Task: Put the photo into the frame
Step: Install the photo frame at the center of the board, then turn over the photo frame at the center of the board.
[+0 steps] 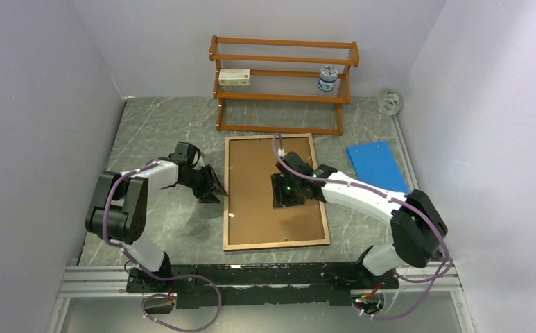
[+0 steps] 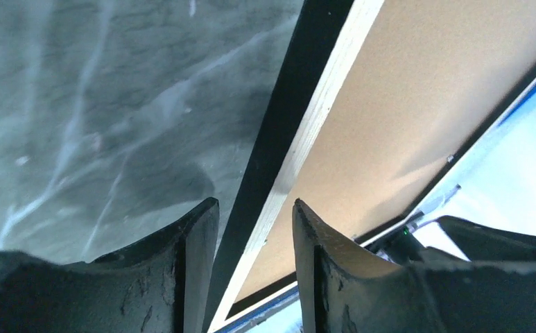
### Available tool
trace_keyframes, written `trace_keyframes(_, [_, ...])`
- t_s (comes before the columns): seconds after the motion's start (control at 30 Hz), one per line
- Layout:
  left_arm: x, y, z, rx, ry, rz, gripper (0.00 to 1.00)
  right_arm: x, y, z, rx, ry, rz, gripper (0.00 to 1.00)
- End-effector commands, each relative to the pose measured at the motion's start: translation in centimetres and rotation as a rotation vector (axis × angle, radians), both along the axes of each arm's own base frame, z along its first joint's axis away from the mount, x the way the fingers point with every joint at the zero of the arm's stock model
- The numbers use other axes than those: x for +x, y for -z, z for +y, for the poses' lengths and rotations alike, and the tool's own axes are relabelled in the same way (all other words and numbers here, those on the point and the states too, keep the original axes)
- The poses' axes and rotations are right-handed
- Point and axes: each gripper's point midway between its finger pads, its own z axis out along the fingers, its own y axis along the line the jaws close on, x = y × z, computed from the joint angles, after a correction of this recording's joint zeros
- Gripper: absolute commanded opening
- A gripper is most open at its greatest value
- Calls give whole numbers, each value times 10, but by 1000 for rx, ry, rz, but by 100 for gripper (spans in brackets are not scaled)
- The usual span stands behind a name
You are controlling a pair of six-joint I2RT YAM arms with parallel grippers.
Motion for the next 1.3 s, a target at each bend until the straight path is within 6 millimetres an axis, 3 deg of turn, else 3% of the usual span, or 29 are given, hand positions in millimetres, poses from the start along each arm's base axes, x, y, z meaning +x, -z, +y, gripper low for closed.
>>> trace_keyframes(0.0, [6, -18, 27, 158, -71, -86, 50, 59, -29, 26, -8, 141, -133, 50])
trace_keyframes(0.17, [0, -40, 66, 347, -200, -145, 53, 88, -32, 70, -63, 157, -175, 52])
trace_keyframes(0.27, [-9, -49, 85, 425, -270, -164, 54, 96, -23, 97, -129, 125, -190, 56])
trace_keyframes(0.4, [-22, -59, 101, 465, -350, -186, 54, 101, -24, 134, -159, 71, -235, 64])
trace_keyframes(0.6, [-45, -58, 109, 463, -444, -166, 54, 98, -9, 169, -207, -35, -264, 68])
trace_keyframes(0.73, [-57, -49, 107, 437, -459, -149, 54, 94, 5, 178, -252, -73, -265, 68])
trace_keyframes(0.97, [-59, -47, 106, 432, -456, -141, 55, 90, 26, 173, -345, -76, -249, 61])
trace_keyframes(1.1, [-60, -40, 101, 407, -446, -128, 55, 83, 28, 168, -344, -62, -221, 53])
trace_keyframes(1.27, [-57, -36, 92, 361, -418, -140, 54, 73, 30, 164, -332, -54, -164, 33])
